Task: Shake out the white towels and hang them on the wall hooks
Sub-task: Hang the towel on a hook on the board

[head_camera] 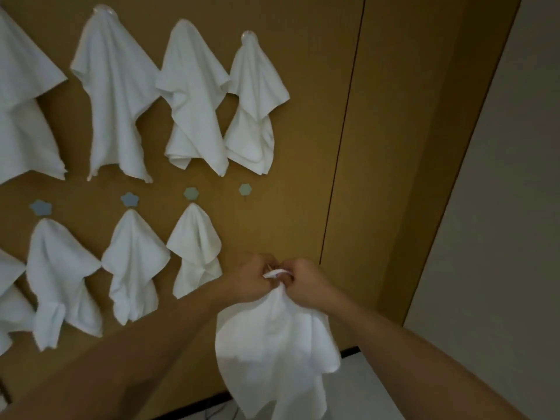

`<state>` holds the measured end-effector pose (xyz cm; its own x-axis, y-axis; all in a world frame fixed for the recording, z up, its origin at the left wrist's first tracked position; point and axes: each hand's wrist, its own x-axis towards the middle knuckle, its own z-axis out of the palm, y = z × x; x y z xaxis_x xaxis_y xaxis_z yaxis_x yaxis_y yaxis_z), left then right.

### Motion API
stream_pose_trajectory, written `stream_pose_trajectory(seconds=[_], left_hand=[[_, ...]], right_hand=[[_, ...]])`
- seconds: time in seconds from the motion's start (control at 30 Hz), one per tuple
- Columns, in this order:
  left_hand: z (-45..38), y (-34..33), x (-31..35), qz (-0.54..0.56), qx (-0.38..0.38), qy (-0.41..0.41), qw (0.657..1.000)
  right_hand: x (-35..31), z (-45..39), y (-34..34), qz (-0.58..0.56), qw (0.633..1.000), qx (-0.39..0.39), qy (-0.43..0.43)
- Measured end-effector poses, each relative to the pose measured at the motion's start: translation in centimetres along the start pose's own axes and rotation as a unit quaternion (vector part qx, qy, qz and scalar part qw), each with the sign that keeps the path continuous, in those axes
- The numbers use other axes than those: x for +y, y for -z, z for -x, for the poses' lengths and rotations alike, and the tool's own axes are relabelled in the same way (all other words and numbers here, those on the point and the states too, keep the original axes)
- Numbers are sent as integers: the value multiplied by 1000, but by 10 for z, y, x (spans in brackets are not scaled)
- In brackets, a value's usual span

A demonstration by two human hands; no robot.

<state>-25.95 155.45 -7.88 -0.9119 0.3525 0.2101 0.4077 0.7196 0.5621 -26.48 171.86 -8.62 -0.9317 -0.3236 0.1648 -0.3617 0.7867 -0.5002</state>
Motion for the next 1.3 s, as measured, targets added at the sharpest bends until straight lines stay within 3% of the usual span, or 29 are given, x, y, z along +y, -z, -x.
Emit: stream_pose_trajectory(seconds=[0.2, 0.43, 0.63, 0.83, 0.97, 1.07, 1.17, 1.3], left_hand=[[-87, 6, -84, -30, 59, 68, 995], [-191, 15, -144, -47, 131, 152, 979], [-251, 38, -182, -88, 196, 161, 963], [-304, 69, -220, -110, 289, 133, 942], [-329, 63, -251, -141, 305, 119, 934], [-333, 36, -273, -144, 326, 94, 930], [-336, 8, -280, -81, 381, 106, 915], [-337, -19, -278, 15, 412, 136, 901]], right_hand=[[49, -133, -30, -23, 998, -12, 53], [97, -277, -38, -121, 991, -37, 48], [101, -356, -46, -175, 981, 13, 84], [90, -426, -40, -64, 971, 146, 176], [102, -457, -54, -82, 963, 201, 156], [119, -450, -90, -181, 949, 240, 92], [123, -446, -119, -282, 926, 251, 19], [116, -441, -129, -305, 922, 238, -13]])
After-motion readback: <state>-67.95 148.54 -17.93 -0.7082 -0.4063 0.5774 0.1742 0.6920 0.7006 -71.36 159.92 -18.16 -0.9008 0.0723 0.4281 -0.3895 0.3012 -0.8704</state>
